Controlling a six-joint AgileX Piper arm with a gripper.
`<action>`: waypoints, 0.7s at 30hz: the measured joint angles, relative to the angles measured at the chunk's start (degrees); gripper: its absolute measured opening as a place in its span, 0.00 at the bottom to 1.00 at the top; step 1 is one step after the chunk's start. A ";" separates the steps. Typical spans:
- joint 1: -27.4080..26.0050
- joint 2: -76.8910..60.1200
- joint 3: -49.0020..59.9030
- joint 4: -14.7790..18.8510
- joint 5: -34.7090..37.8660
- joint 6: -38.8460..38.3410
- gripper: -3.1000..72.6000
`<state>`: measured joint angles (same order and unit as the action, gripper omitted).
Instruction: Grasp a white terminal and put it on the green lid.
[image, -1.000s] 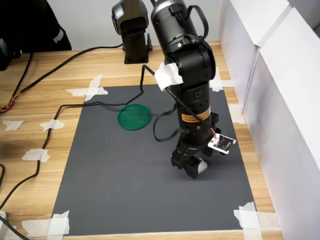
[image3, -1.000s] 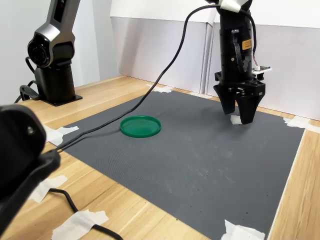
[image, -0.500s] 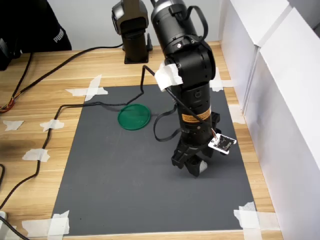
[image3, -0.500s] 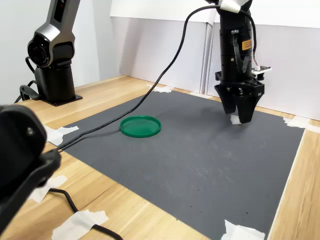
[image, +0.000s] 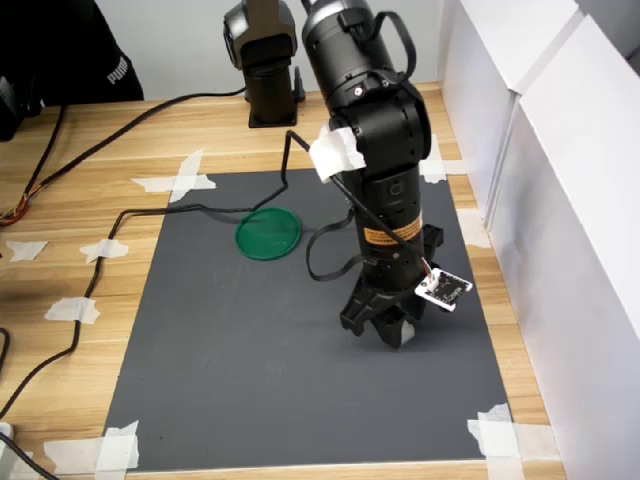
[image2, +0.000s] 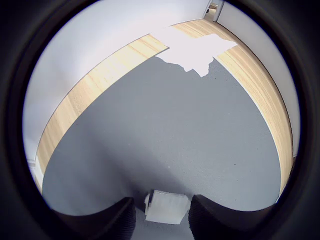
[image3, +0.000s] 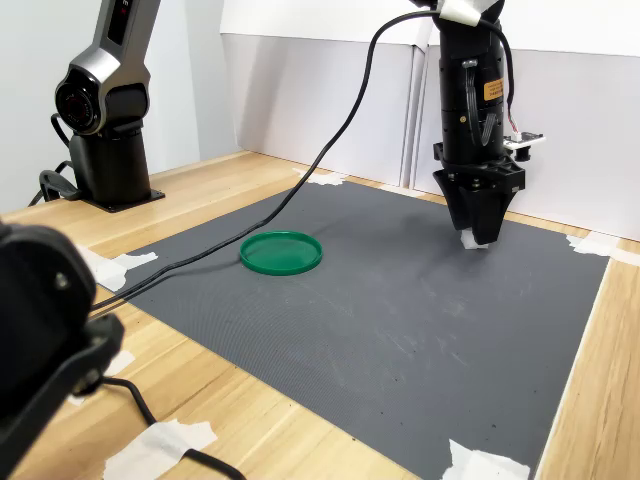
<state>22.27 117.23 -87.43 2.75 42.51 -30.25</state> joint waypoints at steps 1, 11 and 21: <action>0.00 0.29 0.00 0.00 0.01 0.02 0.64; -0.05 0.72 -0.33 -0.54 -0.02 0.41 0.44; -0.05 -1.10 -0.33 -0.20 0.54 0.36 0.43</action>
<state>22.21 116.12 -87.75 2.55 43.05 -29.90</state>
